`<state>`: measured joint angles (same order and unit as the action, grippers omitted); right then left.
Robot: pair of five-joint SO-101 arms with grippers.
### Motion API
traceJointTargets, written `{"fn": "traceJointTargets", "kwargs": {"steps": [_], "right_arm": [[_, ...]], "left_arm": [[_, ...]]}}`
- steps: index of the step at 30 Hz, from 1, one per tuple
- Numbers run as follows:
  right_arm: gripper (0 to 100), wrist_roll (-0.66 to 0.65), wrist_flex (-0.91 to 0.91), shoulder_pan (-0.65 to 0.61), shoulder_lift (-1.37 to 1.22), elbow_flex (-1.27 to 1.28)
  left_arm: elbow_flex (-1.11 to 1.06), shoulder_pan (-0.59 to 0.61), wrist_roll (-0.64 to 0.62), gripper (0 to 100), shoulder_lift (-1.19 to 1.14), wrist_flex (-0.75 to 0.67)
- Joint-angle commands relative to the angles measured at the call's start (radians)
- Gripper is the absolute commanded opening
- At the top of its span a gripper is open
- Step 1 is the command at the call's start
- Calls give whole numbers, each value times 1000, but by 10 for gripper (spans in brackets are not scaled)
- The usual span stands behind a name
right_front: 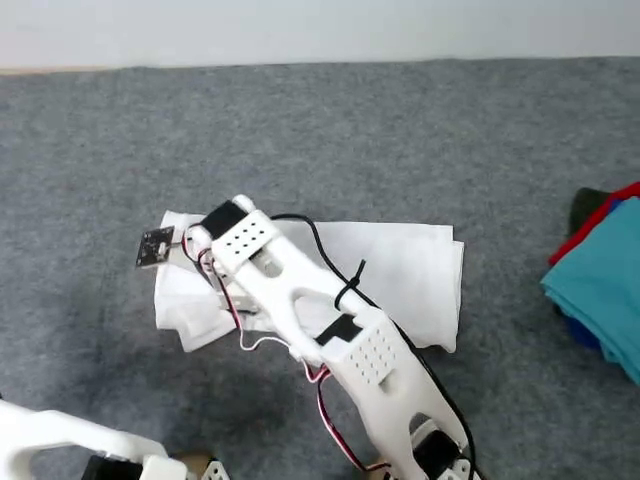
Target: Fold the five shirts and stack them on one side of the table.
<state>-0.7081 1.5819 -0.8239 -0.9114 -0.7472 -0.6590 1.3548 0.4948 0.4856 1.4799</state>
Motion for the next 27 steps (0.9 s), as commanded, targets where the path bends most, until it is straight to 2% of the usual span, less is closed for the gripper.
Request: {"fn": "traceJointTargets", "kwargs": {"steps": [1, 4, 10, 18, 27], "right_arm": [[19, -2, 41, 39, -39, -137], [34, -2, 93, 41, -87, -219], [232, 115, 208, 41, -116, -387], [235, 118, 211, 33, 12, -397], [235, 140, 211, -18, 150, -210]], "left_arm": [[5, -2, 8, 2, 25, -5], [5, -2, 8, 2, 25, -5], [5, -2, 8, 2, 25, -5], [5, -2, 8, 2, 28, -5], [5, -3, 8, 2, 25, -5]]}}
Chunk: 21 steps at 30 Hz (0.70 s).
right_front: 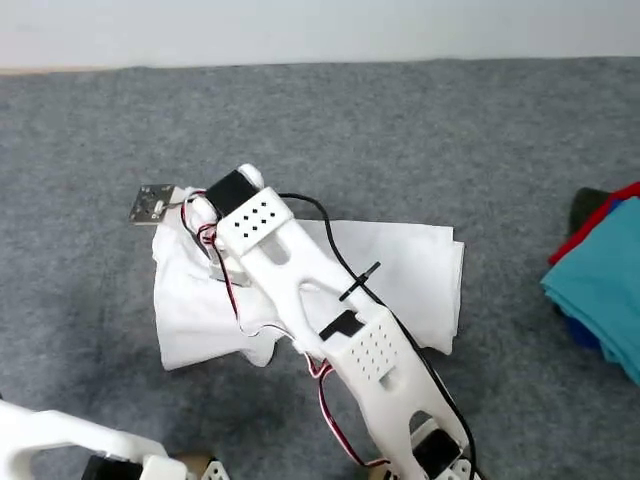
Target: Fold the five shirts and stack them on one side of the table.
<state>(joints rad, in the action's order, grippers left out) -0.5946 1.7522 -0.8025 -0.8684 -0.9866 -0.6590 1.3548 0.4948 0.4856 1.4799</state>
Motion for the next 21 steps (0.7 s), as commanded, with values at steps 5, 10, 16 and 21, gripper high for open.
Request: {"fn": "traceJointTargets", "kwargs": {"steps": [5, 10, 16, 21], "right_arm": [[235, 55, 41, -148, 159, 141], [235, 57, 39, -213, 179, 209], [235, 49, 27, -203, 168, 210], [235, 55, 41, -202, 177, 215]], "left_arm": [[5, -3, 8, 2, 26, -3], [5, -3, 8, 2, 31, -3], [5, -3, 8, 2, 31, -3], [5, -3, 8, 2, 25, -3]]}}
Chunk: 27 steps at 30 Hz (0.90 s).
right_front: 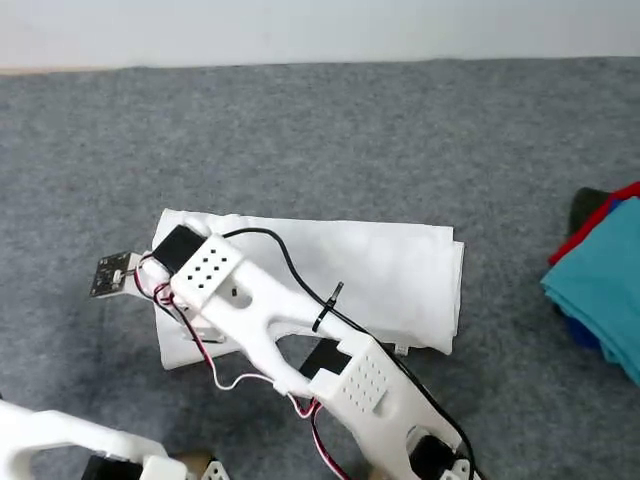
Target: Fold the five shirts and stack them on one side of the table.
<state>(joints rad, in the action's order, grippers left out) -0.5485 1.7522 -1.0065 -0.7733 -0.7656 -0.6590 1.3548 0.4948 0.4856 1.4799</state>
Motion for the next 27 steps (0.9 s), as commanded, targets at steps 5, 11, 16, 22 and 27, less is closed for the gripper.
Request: {"fn": "traceJointTargets", "kwargs": {"steps": [5, 11, 16, 22, 27], "right_arm": [[235, 11, 44, -53, 85, 9], [235, 12, 42, -101, 136, 118], [235, 12, 31, -108, 145, 141], [234, 5, -59, -94, 33, 141], [181, 3, -81, -90, -1, 137]], "left_arm": [[5, -3, 8, 2, 28, -3], [7, -3, 8, 2, 31, -3], [7, -3, 8, 2, 26, -3], [5, -3, 8, 2, 25, -3], [5, -2, 8, 2, 26, -3]]}}
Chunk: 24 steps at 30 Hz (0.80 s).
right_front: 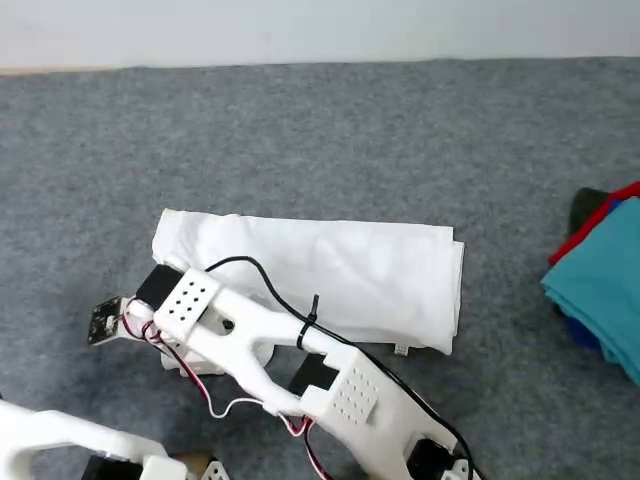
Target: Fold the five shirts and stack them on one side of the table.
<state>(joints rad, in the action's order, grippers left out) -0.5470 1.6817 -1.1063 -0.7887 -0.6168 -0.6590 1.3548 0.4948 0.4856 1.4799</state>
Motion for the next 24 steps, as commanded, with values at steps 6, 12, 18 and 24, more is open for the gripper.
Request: {"fn": "traceJointTargets", "kwargs": {"steps": [6, 12, 18, 24], "right_arm": [[36, 2, 2, 45, 51, -14], [32, 0, 8, 140, 159, -14], [32, 0, -68, 255, 163, -14], [32, 0, -211, 320, 117, -14]], "left_arm": [[-30, -3, 8, 2, 32, -3], [-33, -3, 8, 2, 32, -3], [-36, -3, 8, 2, 32, -5], [-36, -3, 8, 2, 32, -8]]}}
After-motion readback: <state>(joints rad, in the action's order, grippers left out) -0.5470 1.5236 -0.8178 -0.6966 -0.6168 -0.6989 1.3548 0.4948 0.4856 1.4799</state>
